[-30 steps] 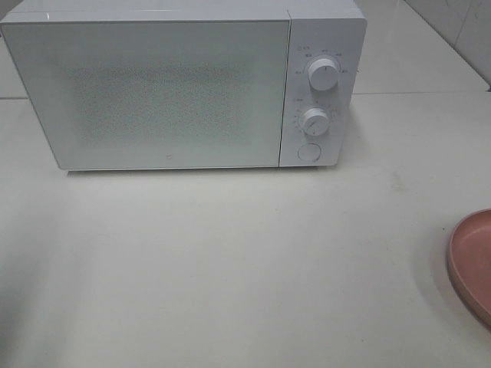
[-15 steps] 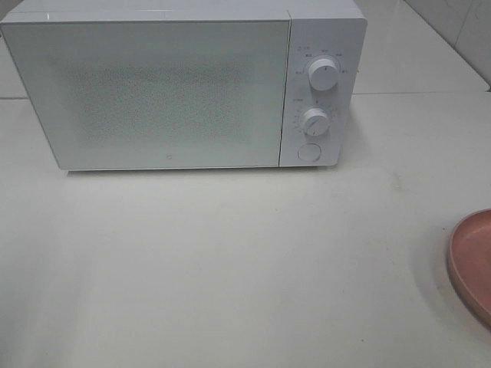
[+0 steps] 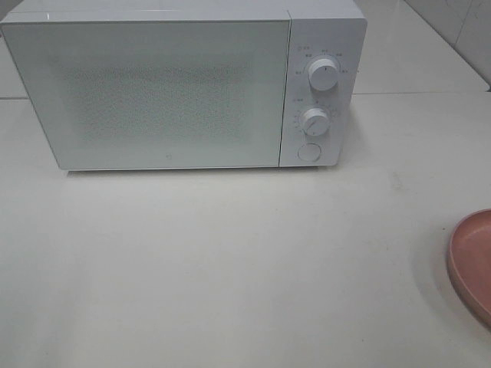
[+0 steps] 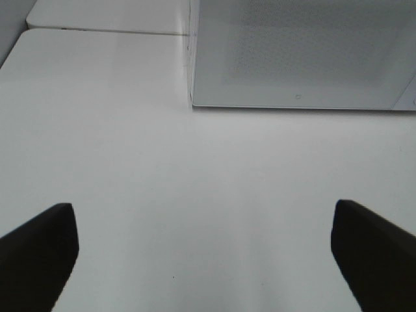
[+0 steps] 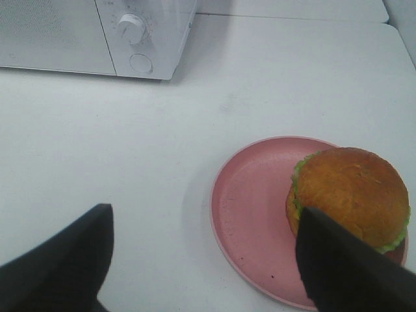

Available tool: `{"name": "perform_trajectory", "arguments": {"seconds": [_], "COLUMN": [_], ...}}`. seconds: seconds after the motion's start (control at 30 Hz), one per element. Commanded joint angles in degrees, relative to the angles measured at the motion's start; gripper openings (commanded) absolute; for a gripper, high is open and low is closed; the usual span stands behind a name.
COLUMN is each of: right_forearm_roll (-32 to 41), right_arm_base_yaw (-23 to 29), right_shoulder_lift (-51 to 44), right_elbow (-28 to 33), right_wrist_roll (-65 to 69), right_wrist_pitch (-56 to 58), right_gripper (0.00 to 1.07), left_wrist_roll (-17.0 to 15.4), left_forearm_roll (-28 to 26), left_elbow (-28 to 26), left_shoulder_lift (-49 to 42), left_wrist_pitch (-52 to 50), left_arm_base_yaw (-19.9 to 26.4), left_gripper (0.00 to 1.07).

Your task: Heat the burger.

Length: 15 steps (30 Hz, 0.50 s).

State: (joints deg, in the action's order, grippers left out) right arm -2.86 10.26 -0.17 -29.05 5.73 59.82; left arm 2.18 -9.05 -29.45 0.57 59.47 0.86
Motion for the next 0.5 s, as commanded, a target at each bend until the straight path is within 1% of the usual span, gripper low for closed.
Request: {"name": "perform_trajectory", "arguments": {"seconds": [0.03, 0.5], "right_forearm_roll": [-0.2, -0.2], "right_arm_base_yaw": [-0.3, -0.3], "right_shoulder_lift": [-1.6, -1.5], "right_elbow": [0.1, 0.1], "right_wrist_roll": [-0.4, -0.5], "right_wrist_pitch": [-0.3, -0.3], "right_gripper": [0.75, 0.75], "left_wrist_roll": [0.2, 0.2], "left_forearm_roll": [-0.3, -0.3], "left_elbow": [0.1, 0.2], "left_shoulder_lift": [-2.6, -2.4], "left_wrist_pitch": [-0.5, -0.5], "left_arm_base_yaw": [0.1, 0.1], "left_gripper": [0.98, 0.98]}}
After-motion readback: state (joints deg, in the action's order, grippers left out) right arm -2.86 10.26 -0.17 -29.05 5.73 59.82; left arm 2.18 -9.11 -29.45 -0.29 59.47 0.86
